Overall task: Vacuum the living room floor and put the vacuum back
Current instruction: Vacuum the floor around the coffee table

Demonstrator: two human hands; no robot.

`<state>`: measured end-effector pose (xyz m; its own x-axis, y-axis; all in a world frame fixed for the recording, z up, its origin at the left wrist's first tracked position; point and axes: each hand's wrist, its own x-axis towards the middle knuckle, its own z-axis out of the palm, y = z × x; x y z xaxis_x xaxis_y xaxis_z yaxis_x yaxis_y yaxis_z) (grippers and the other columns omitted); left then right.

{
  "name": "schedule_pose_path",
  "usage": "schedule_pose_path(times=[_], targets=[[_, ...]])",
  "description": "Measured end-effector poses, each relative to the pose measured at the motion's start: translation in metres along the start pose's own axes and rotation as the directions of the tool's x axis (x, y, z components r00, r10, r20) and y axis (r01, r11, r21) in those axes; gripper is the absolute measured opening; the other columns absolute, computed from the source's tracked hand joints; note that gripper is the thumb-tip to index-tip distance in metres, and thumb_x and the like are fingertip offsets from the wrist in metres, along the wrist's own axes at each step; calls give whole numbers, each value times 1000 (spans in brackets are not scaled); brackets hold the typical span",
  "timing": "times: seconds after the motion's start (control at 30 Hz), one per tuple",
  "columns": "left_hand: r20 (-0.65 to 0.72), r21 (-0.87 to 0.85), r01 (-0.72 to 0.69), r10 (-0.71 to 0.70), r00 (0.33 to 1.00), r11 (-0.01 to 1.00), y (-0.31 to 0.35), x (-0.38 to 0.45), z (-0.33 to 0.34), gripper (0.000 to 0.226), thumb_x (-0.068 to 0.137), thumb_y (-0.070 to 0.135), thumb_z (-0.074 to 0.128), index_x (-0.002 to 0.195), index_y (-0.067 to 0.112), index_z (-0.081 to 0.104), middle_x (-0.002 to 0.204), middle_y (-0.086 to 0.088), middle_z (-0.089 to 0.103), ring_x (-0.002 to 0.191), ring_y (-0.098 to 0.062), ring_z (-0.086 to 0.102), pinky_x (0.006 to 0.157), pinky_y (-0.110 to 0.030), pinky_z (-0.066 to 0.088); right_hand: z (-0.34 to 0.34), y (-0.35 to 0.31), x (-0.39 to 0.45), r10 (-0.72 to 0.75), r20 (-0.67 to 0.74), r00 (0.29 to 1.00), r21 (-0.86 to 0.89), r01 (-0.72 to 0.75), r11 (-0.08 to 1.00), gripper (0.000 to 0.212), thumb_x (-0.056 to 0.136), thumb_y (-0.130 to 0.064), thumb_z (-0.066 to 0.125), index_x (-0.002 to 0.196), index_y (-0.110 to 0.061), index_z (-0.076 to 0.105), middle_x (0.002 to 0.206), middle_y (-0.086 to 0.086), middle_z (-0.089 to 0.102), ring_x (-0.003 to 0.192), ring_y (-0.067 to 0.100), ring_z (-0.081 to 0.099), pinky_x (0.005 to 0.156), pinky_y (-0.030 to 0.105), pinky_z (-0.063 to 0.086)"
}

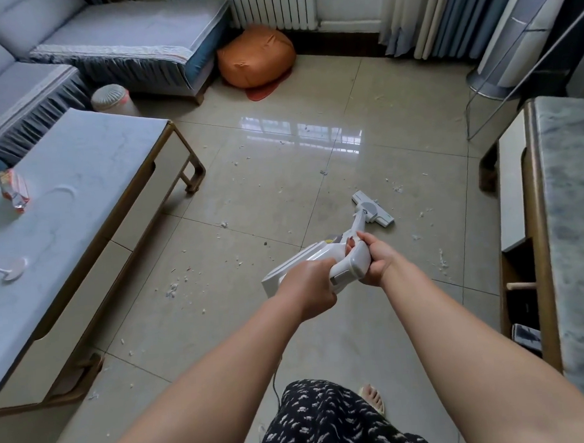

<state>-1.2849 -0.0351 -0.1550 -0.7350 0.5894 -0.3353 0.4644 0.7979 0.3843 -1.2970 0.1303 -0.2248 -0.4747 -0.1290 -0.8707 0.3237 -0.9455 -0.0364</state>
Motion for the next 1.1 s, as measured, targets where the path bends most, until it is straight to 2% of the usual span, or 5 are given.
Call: schedule_pose_path(times=[0.23, 0.4, 0.63, 0.97, 1.1], targets=[[6, -8, -24, 24, 1000, 1000, 3, 42, -14, 20, 82, 21, 60, 88, 31, 44, 100, -3, 66, 77, -20, 47, 63, -26, 33, 17, -36, 15, -5, -10, 1000, 14, 5, 1000, 27, 89, -27, 66, 79, -3, 61, 54, 7, 63, 39, 14, 59, 44, 24, 55], [5, -10, -54, 54, 999, 999, -5, 81, -31, 17, 82, 22, 60, 99, 24, 56, 100, -3, 66, 86, -26, 57, 63, -27, 36, 42, -64, 26, -32, -38, 999, 23, 33, 999, 25, 89, -25, 66, 76, -3, 60, 53, 6, 63, 39, 13, 57, 43, 24, 54], [26, 4, -119, 119, 993, 993, -24, 128, -56, 20, 81, 21, 62, 100, 24, 57, 98, -3, 66, 85, -26, 57, 62, -28, 35, 74, -88, 50, -55, -29, 998, 91, 57, 994, 25, 90, -24, 63, 74, -5, 59, 52, 5, 62, 39, 12, 57, 52, 19, 53], [58, 1, -162, 162, 985, 987, -22, 165, -60, 21, 81, 19, 62, 101, 22, 58, 97, -3, 65, 88, -27, 59, 62, -27, 35, 78, -120, 68, -73, -53, 996, 78, 77, 994, 24, 89, -25, 64, 75, -5, 60, 54, 3, 62, 41, 12, 59, 45, 21, 54], [55, -5, -164, 164, 985, 986, -11, 179, -63, 19, 81, 18, 61, 100, 23, 58, 98, -3, 66, 87, -26, 57, 62, -27, 33, 79, -137, 70, -66, -78, 995, 58, 71, 996, 24, 84, -26, 70, 75, -6, 61, 56, 3, 63, 42, 13, 60, 50, 21, 55]])
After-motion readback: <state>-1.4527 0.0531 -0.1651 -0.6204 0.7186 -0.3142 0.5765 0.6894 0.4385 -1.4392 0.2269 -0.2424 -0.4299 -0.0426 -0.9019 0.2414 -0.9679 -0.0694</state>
